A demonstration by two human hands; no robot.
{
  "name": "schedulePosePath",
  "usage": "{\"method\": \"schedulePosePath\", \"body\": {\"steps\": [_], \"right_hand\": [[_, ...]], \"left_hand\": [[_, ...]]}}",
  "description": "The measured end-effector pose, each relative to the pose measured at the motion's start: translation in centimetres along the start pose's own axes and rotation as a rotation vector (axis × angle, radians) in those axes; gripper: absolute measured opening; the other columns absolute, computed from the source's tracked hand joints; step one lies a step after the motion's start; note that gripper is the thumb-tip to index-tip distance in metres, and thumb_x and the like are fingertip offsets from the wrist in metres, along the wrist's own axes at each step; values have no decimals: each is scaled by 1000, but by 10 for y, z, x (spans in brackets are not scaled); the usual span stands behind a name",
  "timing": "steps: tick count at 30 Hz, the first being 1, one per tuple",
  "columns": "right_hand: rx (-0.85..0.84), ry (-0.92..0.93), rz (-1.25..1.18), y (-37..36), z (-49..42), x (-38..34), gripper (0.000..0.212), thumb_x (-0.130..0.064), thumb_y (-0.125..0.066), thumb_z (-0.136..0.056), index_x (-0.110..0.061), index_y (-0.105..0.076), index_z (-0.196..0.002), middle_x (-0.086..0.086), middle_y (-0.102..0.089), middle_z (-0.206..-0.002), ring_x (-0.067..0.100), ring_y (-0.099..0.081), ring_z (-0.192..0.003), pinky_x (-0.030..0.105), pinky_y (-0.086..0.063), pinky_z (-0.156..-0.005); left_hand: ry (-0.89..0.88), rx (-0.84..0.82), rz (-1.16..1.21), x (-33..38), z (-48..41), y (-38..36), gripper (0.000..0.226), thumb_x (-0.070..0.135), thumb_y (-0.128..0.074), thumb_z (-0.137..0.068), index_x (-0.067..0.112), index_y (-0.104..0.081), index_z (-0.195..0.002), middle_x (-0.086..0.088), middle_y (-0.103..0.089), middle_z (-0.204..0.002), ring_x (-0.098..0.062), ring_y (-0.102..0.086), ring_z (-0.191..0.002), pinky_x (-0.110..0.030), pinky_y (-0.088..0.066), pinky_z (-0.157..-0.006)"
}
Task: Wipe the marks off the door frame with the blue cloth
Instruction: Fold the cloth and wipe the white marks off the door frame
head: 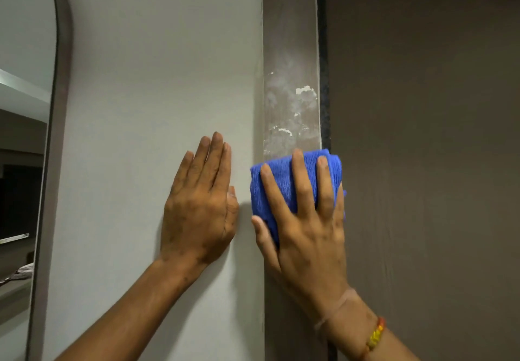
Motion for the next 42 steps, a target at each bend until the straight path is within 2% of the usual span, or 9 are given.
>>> {"method": "schedulePosePath", "body": {"steps": [4, 9, 14, 20, 24, 28, 32, 37, 42], "right_hand": [[12, -34, -11, 5, -18, 1, 61, -52, -32, -90, -30, -23, -145, 14, -24, -155, 38, -11, -143, 66, -27, -107], [5, -66, -6, -3, 15, -3, 64, -51, -35, -88, -30, -20, -146, 13, -23, -155, 38, -11, -142, 67, -26, -107], [-28, -55, -4, -3, 17, -4, 64, -51, -39, -85, -29, -28, -144, 14, -28, -153, 39, -15, -140, 69, -32, -102], [-6, -59, -26, 10, -65, 1, 62, -49, -34, -89, -30, -19, -146, 13, -19, -157, 40, -10, -143, 69, -24, -107], [23, -62, -3, 6, -43, 0, 63, -51, -32, -89, -28, -20, -147, 14, -21, -156, 39, -9, -143, 66, -19, -107], [7, -33, -8, 0, -5, -4, 62, -49, -34, -87, -27, -28, -144, 15, -31, -152, 38, -13, -140, 69, -29, -104], [-14, 10, -30, 6, -40, -1, 62, -48, -37, -86, -27, -29, -144, 15, -31, -152, 40, -15, -141, 69, -34, -101], [36, -24, -45, 18, -123, 7, 61, -46, -38, -90, -29, -20, -146, 12, -19, -157, 40, -8, -143, 69, -24, -107], [58, -71, -39, 10, -79, 0, 63, -48, -33, -88, -29, -20, -146, 12, -21, -156, 39, -11, -143, 68, -19, -107]], "left_hand": [[3, -7, 1, -1, 0, -1, 58, 23, -31, -91, 1, -25, -144, -17, -24, -153, -28, -21, -144, -42, -20, -118], [0, -8, -4, -1, 1, -2, 58, 23, -31, -91, 0, -25, -144, -17, -24, -153, -29, -21, -144, -43, -21, -117], [-7, -18, -9, -2, 3, -1, 58, 22, -31, -91, 0, -24, -144, -17, -24, -154, -29, -21, -144, -43, -22, -117], [-3, -31, -1, -1, 3, -1, 56, 23, -31, -91, 0, -28, -143, -18, -28, -152, -31, -23, -143, -44, -22, -117], [-5, -29, -1, -1, 3, 0, 56, 24, -30, -92, 0, -29, -142, -19, -29, -151, -32, -25, -142, -46, -23, -116], [-3, -38, 0, -1, 4, 0, 57, 24, -29, -91, -1, -27, -142, -19, -27, -151, -32, -24, -142, -45, -23, -116], [-2, -48, 13, 0, 4, 1, 56, 23, -31, -91, -1, -29, -142, -19, -29, -151, -32, -25, -141, -46, -26, -115], [-5, -37, 10, -1, 5, -2, 55, 23, -31, -91, 0, -32, -141, -18, -31, -150, -32, -27, -140, -48, -27, -114], [-13, -58, 10, -2, 2, -3, 57, 23, -31, -90, -1, -29, -142, -19, -29, -151, -32, -25, -141, -48, -23, -115]]}}
Point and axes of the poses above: each hand's wrist, its own z-axis away from the middle knuckle, its own y-axis out of the back of the hand, x = y × z, the point moved 10 cm from there along -z, towards the middle knuckle
